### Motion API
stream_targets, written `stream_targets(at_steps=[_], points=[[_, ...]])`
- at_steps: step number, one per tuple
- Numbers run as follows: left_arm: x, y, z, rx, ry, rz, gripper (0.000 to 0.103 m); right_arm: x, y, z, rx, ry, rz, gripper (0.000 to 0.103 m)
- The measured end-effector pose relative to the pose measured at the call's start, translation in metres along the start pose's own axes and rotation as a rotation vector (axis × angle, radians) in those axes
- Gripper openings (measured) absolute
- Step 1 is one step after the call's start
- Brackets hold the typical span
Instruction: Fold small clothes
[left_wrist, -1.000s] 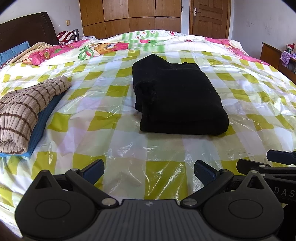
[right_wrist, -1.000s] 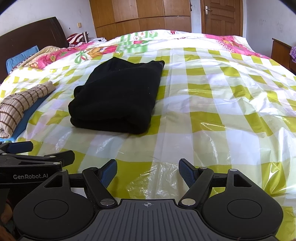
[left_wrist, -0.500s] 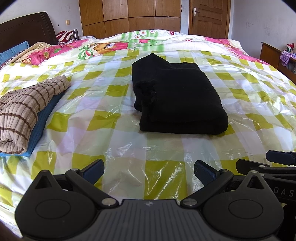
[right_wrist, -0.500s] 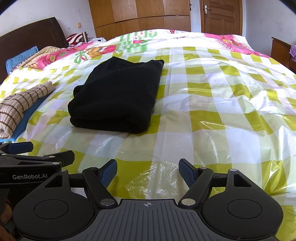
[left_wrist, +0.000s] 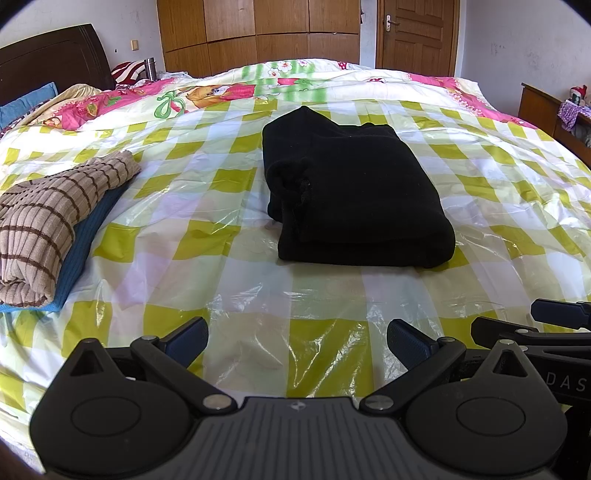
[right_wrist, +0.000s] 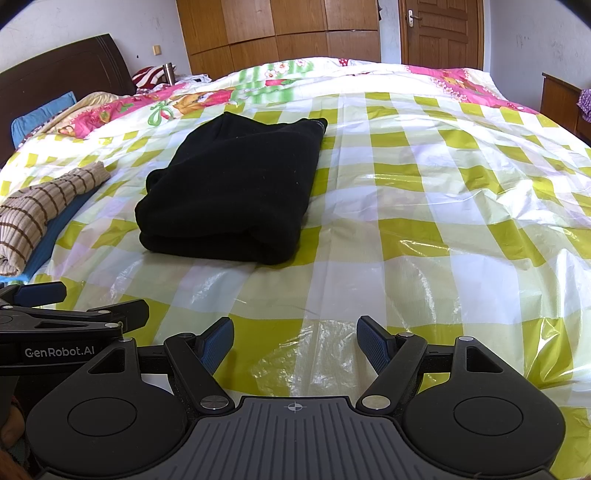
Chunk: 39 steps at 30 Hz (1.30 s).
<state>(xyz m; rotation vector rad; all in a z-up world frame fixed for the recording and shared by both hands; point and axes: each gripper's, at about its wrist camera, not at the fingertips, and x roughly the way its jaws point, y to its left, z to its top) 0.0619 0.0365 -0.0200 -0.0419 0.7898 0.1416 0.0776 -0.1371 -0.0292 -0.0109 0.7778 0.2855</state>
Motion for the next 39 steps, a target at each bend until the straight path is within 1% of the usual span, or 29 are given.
stream_targets(at_steps=[19,39], points=[[0.0002,-0.0012,-0.0005,0.003,0.0,0.001,0.103,0.0,-0.0002,0.0001,0.0,0.0,0.0,0.075],[-0.0018,0.0016,-0.0006,0.005,-0.02,0.0,0.103,0.0009,0.0022,-0.0032,-0.003,-0.001,-0.016,0.075]])
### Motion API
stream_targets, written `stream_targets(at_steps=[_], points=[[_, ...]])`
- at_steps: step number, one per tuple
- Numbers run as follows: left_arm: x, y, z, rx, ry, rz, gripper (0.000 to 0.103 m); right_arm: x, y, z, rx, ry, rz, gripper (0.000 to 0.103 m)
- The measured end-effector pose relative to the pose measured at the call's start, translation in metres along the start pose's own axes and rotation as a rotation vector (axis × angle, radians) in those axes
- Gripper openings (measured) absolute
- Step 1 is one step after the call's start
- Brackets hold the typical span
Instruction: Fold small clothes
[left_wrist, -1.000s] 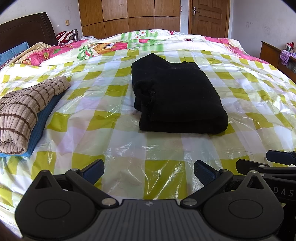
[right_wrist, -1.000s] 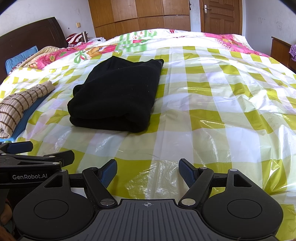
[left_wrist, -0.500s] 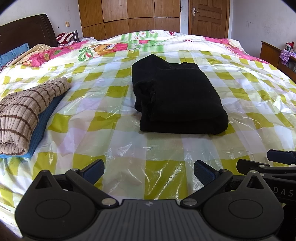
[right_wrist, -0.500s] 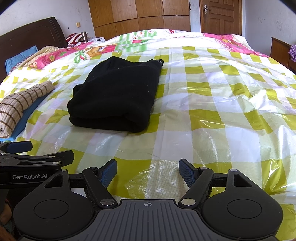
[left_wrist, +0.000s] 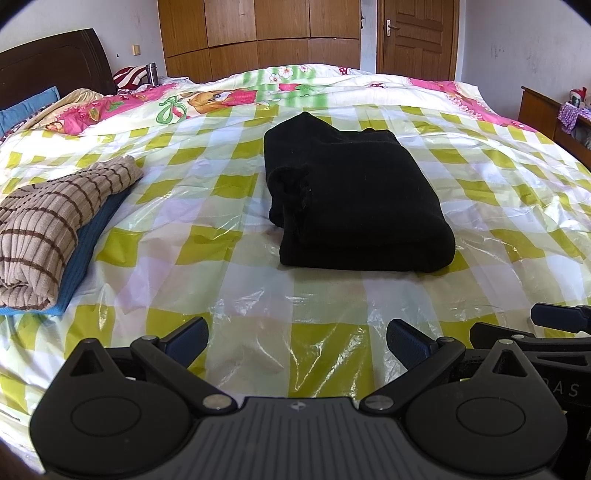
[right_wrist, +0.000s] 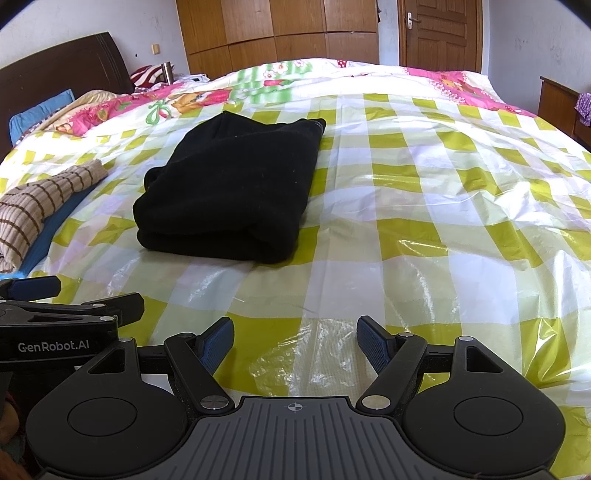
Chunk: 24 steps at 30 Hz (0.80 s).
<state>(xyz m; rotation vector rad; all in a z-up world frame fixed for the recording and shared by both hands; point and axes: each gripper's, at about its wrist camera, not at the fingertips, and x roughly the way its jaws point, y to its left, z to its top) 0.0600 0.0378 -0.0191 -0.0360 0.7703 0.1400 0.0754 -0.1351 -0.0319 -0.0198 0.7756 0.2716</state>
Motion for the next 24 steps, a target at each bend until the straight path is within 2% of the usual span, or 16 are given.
stream_targets(at_steps=[24], points=[[0.0027,-0.0015,-0.0021,0.003,0.006,-0.002,0.103,0.0006,0.0003,-0.0003,-0.002,0.001,-0.012,0.075]])
